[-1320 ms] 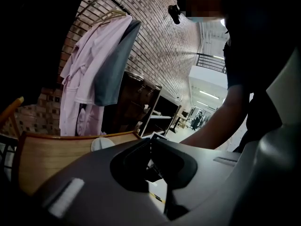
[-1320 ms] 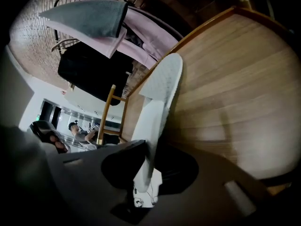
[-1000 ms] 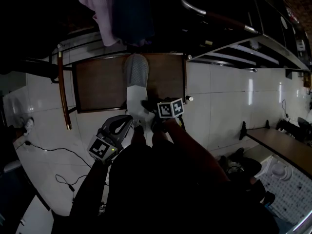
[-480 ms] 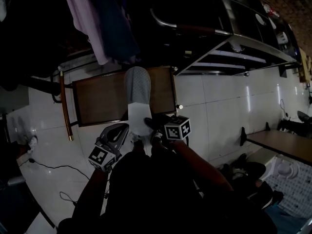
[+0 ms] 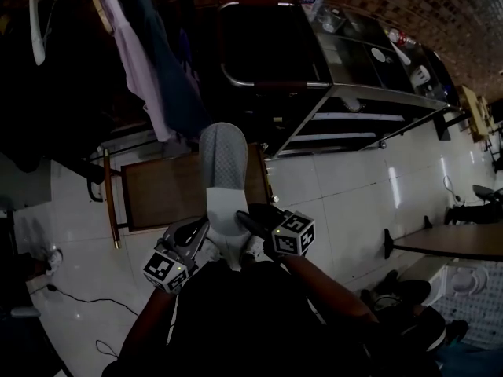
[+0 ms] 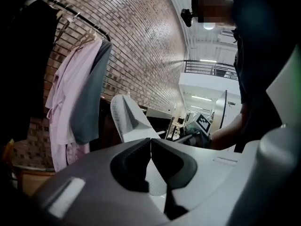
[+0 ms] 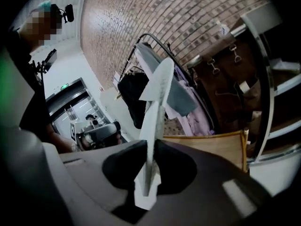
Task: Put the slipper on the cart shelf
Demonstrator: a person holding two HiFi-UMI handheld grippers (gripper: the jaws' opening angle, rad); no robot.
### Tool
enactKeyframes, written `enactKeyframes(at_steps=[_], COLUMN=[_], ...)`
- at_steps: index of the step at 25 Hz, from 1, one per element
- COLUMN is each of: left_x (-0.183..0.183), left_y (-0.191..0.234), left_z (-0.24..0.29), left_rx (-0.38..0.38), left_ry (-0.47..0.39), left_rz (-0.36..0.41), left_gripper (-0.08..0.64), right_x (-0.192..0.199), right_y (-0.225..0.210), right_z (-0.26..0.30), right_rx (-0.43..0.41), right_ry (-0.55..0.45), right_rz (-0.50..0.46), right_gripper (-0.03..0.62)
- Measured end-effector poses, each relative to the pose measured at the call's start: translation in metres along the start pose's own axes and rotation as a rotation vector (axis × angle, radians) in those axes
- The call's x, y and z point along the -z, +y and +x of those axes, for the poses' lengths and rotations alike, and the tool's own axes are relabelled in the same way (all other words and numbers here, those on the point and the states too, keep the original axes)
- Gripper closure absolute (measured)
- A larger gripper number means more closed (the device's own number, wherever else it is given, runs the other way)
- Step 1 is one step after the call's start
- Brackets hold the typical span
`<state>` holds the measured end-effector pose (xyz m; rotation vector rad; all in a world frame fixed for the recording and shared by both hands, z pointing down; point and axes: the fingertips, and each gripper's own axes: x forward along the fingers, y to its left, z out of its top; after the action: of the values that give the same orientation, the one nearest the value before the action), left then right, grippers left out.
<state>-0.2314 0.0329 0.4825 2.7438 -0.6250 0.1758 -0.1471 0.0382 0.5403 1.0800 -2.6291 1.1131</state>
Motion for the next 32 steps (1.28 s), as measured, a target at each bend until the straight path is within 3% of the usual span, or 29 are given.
enactKeyframes(at_steps=[9,20,25,32], left_x=[-0.067,-0.081,-0.083,-0.083], left_y=[-0.030,-0.039,-0.040,-0.038], left_z=[0.008,0.012,0.011,0.007], left_rx=[0.009,0.028,0.019,0.033], left_ry=[-0.078,-0.086,-0.082,-0.111], left_rz=[0.101,0.141,0.170,0.141], left_gripper=[0.554,0.557,0.558,0.557], right_x=[-0.083,-0.127,-0.128,-0.123], right_y=[0.027,0.065,0.069,0.072], right_z=[-0.047,-0.066,-0.067,-0.065], right_rx=[0.012,0.064,0.062,0.068], right_ry=[-0.228,-0.330,-0.334,-0.319], right_rz=[-0.208,-0.443,-0.460,-0.468], right_gripper=[0.532,0.532,0.532,0.532])
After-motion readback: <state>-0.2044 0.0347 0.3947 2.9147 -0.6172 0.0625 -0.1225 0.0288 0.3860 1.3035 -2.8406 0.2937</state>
